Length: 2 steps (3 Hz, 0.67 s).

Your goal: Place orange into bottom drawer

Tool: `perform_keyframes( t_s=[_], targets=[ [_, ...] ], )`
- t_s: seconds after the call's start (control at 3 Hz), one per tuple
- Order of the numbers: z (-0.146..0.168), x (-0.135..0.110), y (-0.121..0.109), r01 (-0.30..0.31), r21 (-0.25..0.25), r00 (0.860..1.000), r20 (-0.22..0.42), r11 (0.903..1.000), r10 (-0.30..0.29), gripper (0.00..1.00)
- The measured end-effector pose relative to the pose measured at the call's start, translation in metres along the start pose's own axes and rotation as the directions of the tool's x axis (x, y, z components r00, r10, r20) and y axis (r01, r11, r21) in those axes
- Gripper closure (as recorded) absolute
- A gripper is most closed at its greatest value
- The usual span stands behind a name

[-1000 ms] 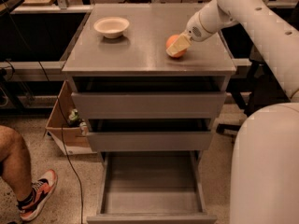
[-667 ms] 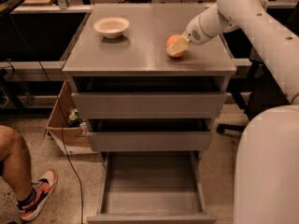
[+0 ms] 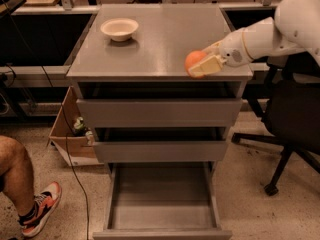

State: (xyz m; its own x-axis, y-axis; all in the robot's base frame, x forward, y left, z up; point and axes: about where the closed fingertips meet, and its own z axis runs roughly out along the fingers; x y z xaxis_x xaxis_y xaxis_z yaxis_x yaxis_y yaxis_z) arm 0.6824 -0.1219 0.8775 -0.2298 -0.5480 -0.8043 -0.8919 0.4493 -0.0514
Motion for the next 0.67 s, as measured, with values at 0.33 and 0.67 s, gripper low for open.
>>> perform_keyframes(
  t_s=[0.33, 0.67],
  targets=[
    [-0.053, 0.046, 0.100, 0.195, -0.137, 0.977, -0.065, 0.9712, -0.205, 1.00],
    [-0.051, 0.114, 0.133, 0.280, -0.191, 0.909, -0.264, 0.9408, -0.324, 1.00]
  ],
)
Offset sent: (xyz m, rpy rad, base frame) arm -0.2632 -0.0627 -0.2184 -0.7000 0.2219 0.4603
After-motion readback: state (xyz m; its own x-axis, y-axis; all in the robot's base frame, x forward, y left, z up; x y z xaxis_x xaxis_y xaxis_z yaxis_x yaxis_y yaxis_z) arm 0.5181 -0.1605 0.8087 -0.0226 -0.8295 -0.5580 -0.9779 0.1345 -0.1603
